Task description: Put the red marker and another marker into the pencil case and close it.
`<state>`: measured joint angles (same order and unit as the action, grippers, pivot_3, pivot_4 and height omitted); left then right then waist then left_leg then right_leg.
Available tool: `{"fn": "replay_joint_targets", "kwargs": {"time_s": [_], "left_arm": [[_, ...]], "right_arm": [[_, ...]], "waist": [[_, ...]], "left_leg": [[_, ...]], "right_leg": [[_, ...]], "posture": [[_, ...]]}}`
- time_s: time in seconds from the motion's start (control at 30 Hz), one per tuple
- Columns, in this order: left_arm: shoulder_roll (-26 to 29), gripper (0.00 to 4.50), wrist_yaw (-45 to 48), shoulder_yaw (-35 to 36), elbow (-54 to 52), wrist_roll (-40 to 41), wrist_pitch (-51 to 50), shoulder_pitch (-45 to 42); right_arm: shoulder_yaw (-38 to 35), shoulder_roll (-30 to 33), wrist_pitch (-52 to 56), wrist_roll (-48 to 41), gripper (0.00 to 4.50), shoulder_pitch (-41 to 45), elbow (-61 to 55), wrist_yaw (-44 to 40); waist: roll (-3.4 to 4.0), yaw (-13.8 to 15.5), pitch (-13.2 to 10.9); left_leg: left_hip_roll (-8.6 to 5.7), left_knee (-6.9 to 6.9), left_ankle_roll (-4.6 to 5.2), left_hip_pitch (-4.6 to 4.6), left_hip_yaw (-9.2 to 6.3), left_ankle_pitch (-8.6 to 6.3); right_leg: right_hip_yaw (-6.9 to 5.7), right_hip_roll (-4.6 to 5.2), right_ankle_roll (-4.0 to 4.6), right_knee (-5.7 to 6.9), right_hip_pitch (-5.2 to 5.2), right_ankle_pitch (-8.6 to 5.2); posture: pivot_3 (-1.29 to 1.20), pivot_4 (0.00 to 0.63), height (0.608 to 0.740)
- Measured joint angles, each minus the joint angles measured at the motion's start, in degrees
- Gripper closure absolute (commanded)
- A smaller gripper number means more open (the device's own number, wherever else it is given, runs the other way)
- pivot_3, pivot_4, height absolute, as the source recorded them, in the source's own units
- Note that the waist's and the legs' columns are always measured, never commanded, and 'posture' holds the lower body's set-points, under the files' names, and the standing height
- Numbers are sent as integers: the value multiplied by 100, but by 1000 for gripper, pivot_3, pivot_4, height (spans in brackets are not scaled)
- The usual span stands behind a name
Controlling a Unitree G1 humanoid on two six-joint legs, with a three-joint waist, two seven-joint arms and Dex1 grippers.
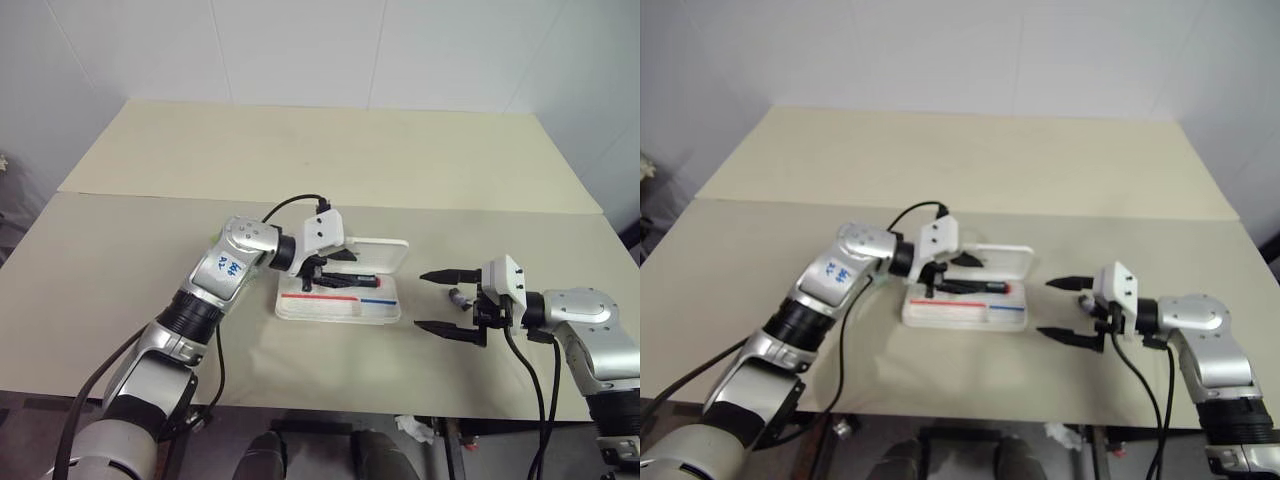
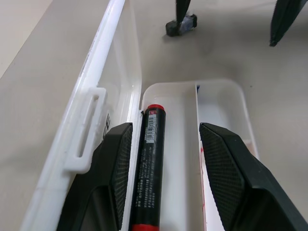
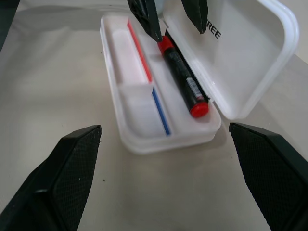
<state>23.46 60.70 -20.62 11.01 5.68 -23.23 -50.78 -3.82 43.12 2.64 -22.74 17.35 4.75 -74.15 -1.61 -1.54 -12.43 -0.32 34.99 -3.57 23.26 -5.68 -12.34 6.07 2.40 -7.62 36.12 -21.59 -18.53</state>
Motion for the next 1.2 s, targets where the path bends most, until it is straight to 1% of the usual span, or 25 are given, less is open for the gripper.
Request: {"fn": "replay_joint_targets", "kwargs": {"time_s": [0.13,0.33,0.4,0.6,0.83,0.9,0.97,1.0,1.1,1.2], "left_arm": [[-8,1777,-2,2,-452,39,-185,204],[33,1777,-25,67,-1521,352,-914,565],[78,1777,-61,90,-1677,407,-1020,689],[296,1777,-228,136,-1505,294,-980,729],[487,1777,-270,147,-1277,139,-685,718],[493,2500,-257,147,-1251,102,-638,718],[500,2979,-248,148,-1226,80,-596,715],[500,3403,-243,147,-1207,72,-554,716],[500,4454,-243,148,-1154,58,-504,716],[498,4485,-244,148,-1154,58,-499,716]], "right_arm": [[0,2,-4,3,0,34,7,-1],[1,4,-8,7,0,97,22,-6],[1,4,-8,8,0,146,23,-8],[112,-20,-15,75,0,385,248,-53],[114,-29,-31,80,0,420,271,-98],[114,-29,-32,80,0,420,272,-101],[114,-29,-33,82,0,420,276,-102],[114,-29,-33,84,0,420,280,-101],[114,-30,-34,86,0,420,289,-101],[114,-30,-35,87,0,420,289,-101]], "waist": [[0,-3,0],[1,-17,0],[0,-18,0],[1,-14,0],[1,-15,0],[1,-18,1],[1,-22,1],[1,-21,1],[1,-14,1],[1,-10,1]], "left_leg": [[1,-1,0,0,0,0],[3,0,0,-2,1,0],[4,2,-1,-5,0,1],[0,9,1,-7,1,4],[2,3,1,-6,1,3],[2,4,1,-6,1,3],[2,4,1,-7,1,3],[3,5,1,-7,1,3],[2,5,1,-7,1,3],[2,5,1,-6,1,3]], "right_leg": [[0,0,0,0,0,0],[2,-1,0,5,0,0],[2,-3,1,10,0,0],[3,-1,0,17,0,1],[2,-1,2,15,-1,-1],[3,-1,2,16,-1,-1],[3,-2,2,18,-1,-1],[2,-2,2,20,-1,-1],[2,-1,2,20,-1,-1],[2,0,2,19,-1,-1]], "posture": [[0,150,740],[0,150,740],[0,150,740],[0,150,740],[0,150,740],[0,150,740],[0,150,740],[0,150,740],[0,150,740],[0,150,740]]}}
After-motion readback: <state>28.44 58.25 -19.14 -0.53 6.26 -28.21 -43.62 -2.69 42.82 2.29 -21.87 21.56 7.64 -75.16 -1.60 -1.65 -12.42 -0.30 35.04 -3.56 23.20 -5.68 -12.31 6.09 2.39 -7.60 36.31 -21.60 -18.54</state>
